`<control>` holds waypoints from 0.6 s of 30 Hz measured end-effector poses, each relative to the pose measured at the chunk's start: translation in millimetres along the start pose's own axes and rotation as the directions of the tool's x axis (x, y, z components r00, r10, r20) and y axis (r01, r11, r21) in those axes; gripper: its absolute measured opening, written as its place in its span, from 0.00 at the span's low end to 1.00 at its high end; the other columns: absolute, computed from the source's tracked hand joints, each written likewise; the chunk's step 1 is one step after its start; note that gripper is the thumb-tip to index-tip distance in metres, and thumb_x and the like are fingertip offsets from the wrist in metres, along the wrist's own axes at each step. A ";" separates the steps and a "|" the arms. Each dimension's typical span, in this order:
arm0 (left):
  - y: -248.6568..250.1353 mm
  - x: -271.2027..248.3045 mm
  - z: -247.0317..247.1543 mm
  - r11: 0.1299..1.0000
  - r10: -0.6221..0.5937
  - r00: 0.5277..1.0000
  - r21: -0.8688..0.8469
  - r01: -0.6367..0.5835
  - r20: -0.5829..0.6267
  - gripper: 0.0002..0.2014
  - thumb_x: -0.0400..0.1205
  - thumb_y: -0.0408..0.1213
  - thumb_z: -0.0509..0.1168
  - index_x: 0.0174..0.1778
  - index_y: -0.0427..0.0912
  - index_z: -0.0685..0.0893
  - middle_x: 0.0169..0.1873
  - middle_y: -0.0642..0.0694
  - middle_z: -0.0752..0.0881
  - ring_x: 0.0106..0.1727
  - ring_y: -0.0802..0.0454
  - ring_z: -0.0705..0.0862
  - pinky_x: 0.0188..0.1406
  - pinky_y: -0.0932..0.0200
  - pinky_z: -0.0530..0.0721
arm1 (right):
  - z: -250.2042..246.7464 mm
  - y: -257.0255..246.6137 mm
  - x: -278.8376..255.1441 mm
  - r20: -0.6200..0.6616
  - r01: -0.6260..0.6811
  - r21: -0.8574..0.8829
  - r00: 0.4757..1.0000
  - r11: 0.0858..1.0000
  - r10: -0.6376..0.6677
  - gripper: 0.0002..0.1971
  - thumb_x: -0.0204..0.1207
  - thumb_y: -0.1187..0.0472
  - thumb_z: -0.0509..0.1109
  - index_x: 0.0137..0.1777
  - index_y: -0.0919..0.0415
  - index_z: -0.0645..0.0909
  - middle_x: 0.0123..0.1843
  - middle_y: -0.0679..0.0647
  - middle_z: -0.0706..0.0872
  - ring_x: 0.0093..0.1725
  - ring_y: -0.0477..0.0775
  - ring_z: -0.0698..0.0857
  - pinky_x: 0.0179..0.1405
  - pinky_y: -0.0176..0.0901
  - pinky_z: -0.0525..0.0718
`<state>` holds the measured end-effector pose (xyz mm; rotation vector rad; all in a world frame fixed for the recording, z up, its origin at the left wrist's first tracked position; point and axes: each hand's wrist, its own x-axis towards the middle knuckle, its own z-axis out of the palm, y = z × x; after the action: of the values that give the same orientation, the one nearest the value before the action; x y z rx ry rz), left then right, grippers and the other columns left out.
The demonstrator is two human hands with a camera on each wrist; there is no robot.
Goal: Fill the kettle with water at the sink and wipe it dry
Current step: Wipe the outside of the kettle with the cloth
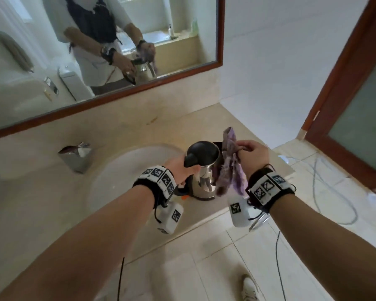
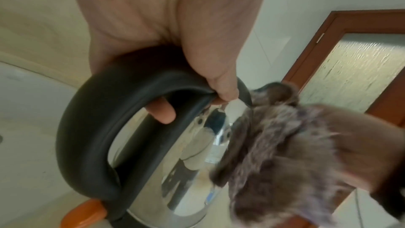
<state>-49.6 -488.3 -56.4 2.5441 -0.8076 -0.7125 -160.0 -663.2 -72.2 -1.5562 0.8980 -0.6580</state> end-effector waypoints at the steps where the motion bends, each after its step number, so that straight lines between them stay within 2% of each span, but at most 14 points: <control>1: -1.0 2.0 1.2 1.000 0.009 1.000 -0.004 -0.009 -0.001 0.22 0.83 0.55 0.63 0.61 0.41 0.80 0.46 0.43 0.89 0.43 0.43 0.87 0.41 0.55 0.82 | 0.8 -4.7 -13.5 -0.022 0.014 0.097 1.000 0.995 -0.012 0.11 0.72 0.69 0.70 0.34 0.53 0.85 0.34 0.50 0.90 0.33 0.48 0.86 0.33 0.34 0.84; 3: -0.4 4.9 1.3 0.999 0.035 0.999 0.017 -0.035 -0.017 0.23 0.84 0.55 0.62 0.66 0.40 0.77 0.53 0.41 0.86 0.47 0.43 0.82 0.46 0.56 0.74 | 6.7 -5.5 -42.6 -0.060 0.109 0.161 0.993 0.981 -0.101 0.11 0.73 0.70 0.68 0.38 0.53 0.82 0.36 0.48 0.88 0.33 0.47 0.84 0.30 0.26 0.81; 5: 2.2 5.3 -2.0 0.998 0.055 0.998 0.024 -0.055 -0.025 0.25 0.85 0.56 0.58 0.65 0.36 0.78 0.57 0.35 0.86 0.46 0.43 0.79 0.47 0.59 0.70 | 20.2 5.9 -67.7 -0.024 0.165 0.017 0.986 0.986 -0.165 0.10 0.72 0.68 0.66 0.45 0.50 0.79 0.40 0.46 0.86 0.37 0.45 0.83 0.33 0.21 0.78; 6: 4.5 6.1 -4.5 0.997 0.070 0.997 0.033 -0.069 -0.027 0.27 0.86 0.56 0.56 0.65 0.35 0.79 0.59 0.33 0.86 0.47 0.43 0.79 0.46 0.59 0.69 | 28.6 15.8 -75.1 0.001 0.183 -0.075 0.983 0.980 -0.184 0.13 0.70 0.68 0.66 0.50 0.50 0.79 0.45 0.47 0.84 0.41 0.46 0.82 0.39 0.24 0.80; 8: 9.7 8.7 -6.1 0.996 0.080 0.996 0.041 -0.079 -0.037 0.27 0.87 0.55 0.54 0.71 0.36 0.74 0.64 0.34 0.84 0.58 0.39 0.82 0.50 0.59 0.72 | 44.8 37.9 -83.1 -0.004 0.256 -0.169 0.966 0.952 -0.260 0.20 0.63 0.66 0.67 0.57 0.56 0.78 0.55 0.50 0.78 0.50 0.49 0.78 0.54 0.40 0.82; 9: 11.0 10.8 -5.4 0.995 0.092 0.994 0.031 -0.090 -0.054 0.28 0.87 0.54 0.55 0.76 0.37 0.69 0.67 0.34 0.82 0.64 0.37 0.82 0.55 0.57 0.73 | 51.2 46.9 -84.3 -0.034 0.305 -0.188 0.948 0.934 -0.317 0.21 0.61 0.63 0.67 0.57 0.60 0.77 0.56 0.51 0.75 0.52 0.51 0.76 0.57 0.46 0.81; 11: 10.9 15.1 -3.0 0.990 0.138 0.988 0.039 -0.135 -0.076 0.31 0.87 0.52 0.55 0.82 0.39 0.59 0.70 0.32 0.79 0.69 0.36 0.80 0.62 0.57 0.73 | 62.5 56.8 -84.1 -0.080 0.395 -0.260 0.900 0.881 -0.428 0.24 0.60 0.52 0.67 0.55 0.64 0.75 0.56 0.58 0.75 0.54 0.58 0.75 0.57 0.47 0.78; 13: 9.1 17.9 0.7 0.985 0.174 0.981 0.030 -0.172 -0.081 0.30 0.88 0.50 0.55 0.83 0.39 0.59 0.72 0.34 0.78 0.70 0.38 0.79 0.61 0.61 0.71 | 70.4 62.0 -78.1 -0.121 0.415 -0.340 0.870 0.844 -0.477 0.26 0.60 0.44 0.66 0.52 0.63 0.74 0.56 0.64 0.77 0.54 0.61 0.75 0.57 0.48 0.76; 15: 6.1 21.8 2.4 0.980 0.195 0.977 -0.016 -0.197 -0.088 0.27 0.88 0.48 0.56 0.81 0.39 0.62 0.73 0.37 0.77 0.71 0.40 0.77 0.58 0.65 0.67 | 76.4 64.5 -72.4 -0.149 0.406 -0.397 0.857 0.824 -0.494 0.25 0.60 0.43 0.67 0.50 0.62 0.77 0.55 0.65 0.78 0.55 0.63 0.75 0.57 0.51 0.77; 18: 2.7 24.8 3.2 0.972 0.224 0.970 -0.049 -0.229 -0.091 0.25 0.88 0.48 0.56 0.79 0.40 0.64 0.71 0.39 0.78 0.69 0.43 0.78 0.59 0.66 0.66 | 82.8 73.6 -62.2 -0.196 0.434 -0.486 0.792 0.759 -0.578 0.20 0.58 0.51 0.76 0.46 0.62 0.80 0.48 0.65 0.82 0.48 0.66 0.79 0.49 0.53 0.81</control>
<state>-35.0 -506.2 -66.3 2.3619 -1.0113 -0.5428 -140.2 -568.9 -154.9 -2.1623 0.8968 -1.2211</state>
